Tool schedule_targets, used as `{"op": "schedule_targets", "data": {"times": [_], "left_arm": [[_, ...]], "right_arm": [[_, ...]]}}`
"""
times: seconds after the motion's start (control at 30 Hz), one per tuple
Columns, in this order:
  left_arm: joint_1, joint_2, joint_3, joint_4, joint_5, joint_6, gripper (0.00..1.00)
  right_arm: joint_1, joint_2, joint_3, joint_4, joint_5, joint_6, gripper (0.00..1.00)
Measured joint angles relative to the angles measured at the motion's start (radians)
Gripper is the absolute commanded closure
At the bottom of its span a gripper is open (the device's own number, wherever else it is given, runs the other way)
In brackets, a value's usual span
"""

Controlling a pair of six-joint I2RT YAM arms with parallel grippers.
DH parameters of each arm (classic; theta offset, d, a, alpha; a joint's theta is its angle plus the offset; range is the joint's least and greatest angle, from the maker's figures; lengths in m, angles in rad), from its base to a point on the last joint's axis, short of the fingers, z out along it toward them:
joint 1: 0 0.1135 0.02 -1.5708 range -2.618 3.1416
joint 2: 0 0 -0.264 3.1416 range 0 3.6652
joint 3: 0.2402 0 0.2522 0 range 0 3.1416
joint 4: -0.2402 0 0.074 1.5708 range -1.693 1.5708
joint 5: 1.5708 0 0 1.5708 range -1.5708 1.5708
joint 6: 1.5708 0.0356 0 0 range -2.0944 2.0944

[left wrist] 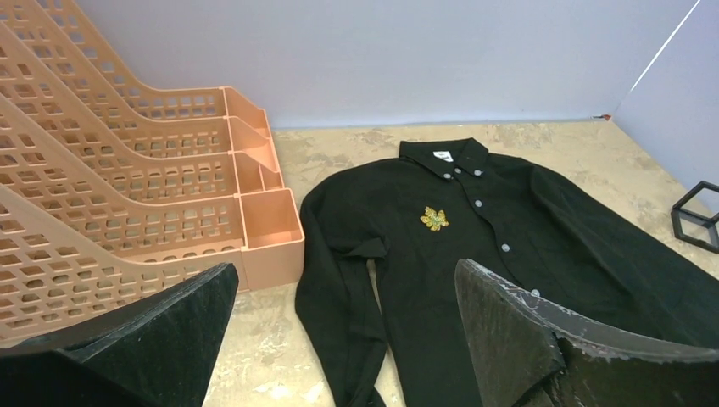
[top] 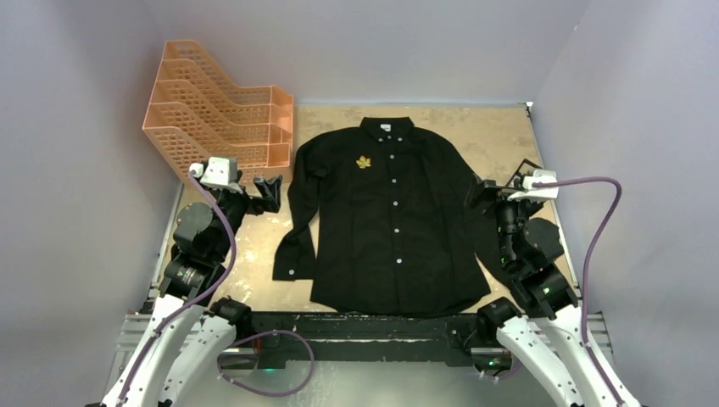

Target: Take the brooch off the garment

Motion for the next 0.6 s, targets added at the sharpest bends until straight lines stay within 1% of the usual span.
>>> {"op": "schedule_targets", "data": {"times": [0.17, 0.27, 0.47, 0.6], "left_arm": [[0.0, -0.003, 0.0, 0.0, 0.003, -0.009, 0.01], [0.0, 0.042, 0.008, -0.001, 0.036, -0.036, 0.01], [0.0, 0.282, 0.089, -0.032, 0.177, -0.127, 0.01], [0.0, 0.427, 0.103, -0.069, 0.246, -0.174, 0.01]], "right_arm": [[0.0, 0.092, 0.067, -0.082, -0.042, 0.071, 0.02], [0.0, 0.172, 0.116, -0.146, -0.081, 0.135, 0.02], [0.0, 0.324, 0.173, -0.253, -0.139, 0.287, 0.02], [0.0, 0.342, 0.156, -0.266, -0.243, 0.34, 0.02]]}}
